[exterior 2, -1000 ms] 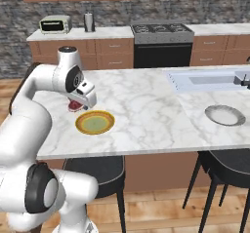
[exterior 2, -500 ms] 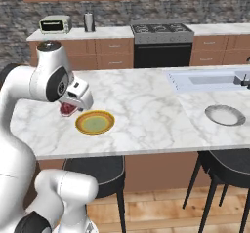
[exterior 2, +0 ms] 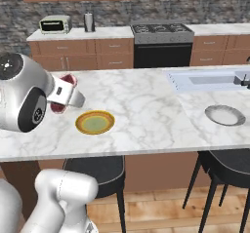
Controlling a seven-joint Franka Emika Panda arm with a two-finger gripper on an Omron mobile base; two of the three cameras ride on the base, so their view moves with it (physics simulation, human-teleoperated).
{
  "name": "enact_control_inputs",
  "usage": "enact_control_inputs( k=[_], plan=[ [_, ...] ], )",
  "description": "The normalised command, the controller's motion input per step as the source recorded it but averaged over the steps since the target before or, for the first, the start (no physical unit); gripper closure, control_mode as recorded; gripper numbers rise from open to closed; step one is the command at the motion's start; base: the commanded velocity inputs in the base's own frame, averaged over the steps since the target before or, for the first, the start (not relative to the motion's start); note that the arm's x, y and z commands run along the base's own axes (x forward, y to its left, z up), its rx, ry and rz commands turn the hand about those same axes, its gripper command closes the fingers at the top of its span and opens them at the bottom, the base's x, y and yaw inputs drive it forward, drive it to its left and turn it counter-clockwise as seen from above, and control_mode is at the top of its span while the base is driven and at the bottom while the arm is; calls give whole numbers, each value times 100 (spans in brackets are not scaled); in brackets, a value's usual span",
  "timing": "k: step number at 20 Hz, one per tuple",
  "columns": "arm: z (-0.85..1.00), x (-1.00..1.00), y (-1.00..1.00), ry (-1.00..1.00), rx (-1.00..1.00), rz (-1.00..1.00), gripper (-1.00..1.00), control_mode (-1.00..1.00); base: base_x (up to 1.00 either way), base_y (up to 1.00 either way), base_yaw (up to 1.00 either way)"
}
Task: Transport the steak and bell pepper to the fridge. Place the steak on the rack containing meat and place the bell pepper on the rack containing the vegetable, ensuring meats and vegetables are on different racks.
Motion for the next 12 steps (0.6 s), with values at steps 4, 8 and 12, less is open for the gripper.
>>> enact_control_inputs(
  k=[4, 8, 12],
  plan=[
    [36, -53, -6, -29, 4, 0, 100, -100, 0, 0, 0],
    [48, -74, -13, -34, 0, 0, 100, -100, 0, 0, 0],
    [23, -30, -8, -11, 0, 0, 100, 100, -29, -21, -1]
  ],
)
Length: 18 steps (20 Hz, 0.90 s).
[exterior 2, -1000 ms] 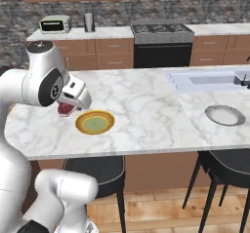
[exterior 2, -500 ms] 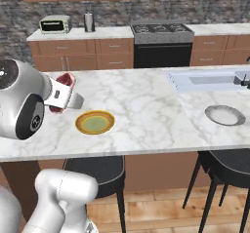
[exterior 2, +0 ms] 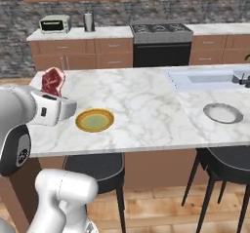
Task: Transport the steak and bell pepper to the fridge. Place the steak on the rack containing meat and place the bell pepper on the rack containing the vegetable, ensuring meats and vegetables are on different racks.
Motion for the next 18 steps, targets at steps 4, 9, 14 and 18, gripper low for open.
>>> enact_control_inputs(
  k=[4, 9, 14, 18],
  plan=[
    [0, 0, 0, 0, 0, 0, 100, 100, -65, -88, -5],
    [0, 0, 0, 0, 0, 0, 100, 100, -79, -99, -12],
    [0, 0, 0, 0, 0, 0, 100, 100, -79, -100, -17],
    [0, 0, 0, 0, 0, 0, 100, 100, -41, -100, -19]
  ],
)
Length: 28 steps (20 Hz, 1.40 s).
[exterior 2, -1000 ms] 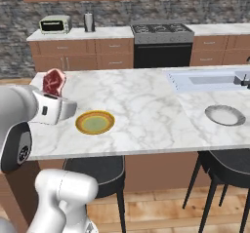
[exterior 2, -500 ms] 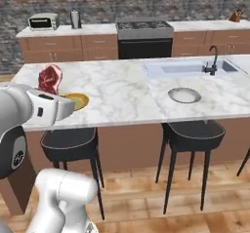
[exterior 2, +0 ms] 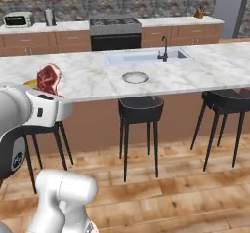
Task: Transport the steak and bell pepper to the fridge. Place the steak on the rack containing meat and place the bell pepper on the rack containing the vegetable, ensuring meats and vegetables are on different racks.
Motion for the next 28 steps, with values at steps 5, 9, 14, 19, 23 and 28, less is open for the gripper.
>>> enact_control_inputs(
  k=[5, 9, 14, 19, 23, 28],
  plan=[
    [0, 0, 0, 0, 0, 0, 100, 100, 0, -100, -27],
    [0, 0, 0, 0, 0, 0, 100, 100, 16, -100, -58],
    [0, 0, 0, 0, 0, 0, 100, 100, 72, -99, -52],
    [0, 0, 0, 0, 0, 0, 100, 100, 99, -98, -36],
    [0, 0, 0, 0, 0, 0, 100, 100, 100, -100, -20],
    [0, 0, 0, 0, 0, 0, 100, 100, 100, -100, -10]
  ],
)
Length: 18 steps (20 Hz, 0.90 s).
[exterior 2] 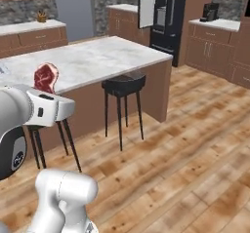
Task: Transport the steak and bell pepper to the fridge. Place the steak on the rack containing meat and place the bell pepper on the rack containing the vegetable, ensuring meats and vegetables are on different racks.
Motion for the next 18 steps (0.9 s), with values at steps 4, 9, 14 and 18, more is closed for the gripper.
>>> enact_control_inputs(
  k=[4, 9, 14, 18],
  plan=[
    [0, 0, 0, 0, 0, 0, 100, 100, 100, -100, -5],
    [0, 0, 0, 0, 0, 0, 100, 100, 100, -100, 0],
    [0, 0, 0, 0, 0, 0, 100, 100, 100, -100, 0],
    [0, 0, 0, 0, 0, 0, 100, 100, 100, -100, 0]
  ],
)
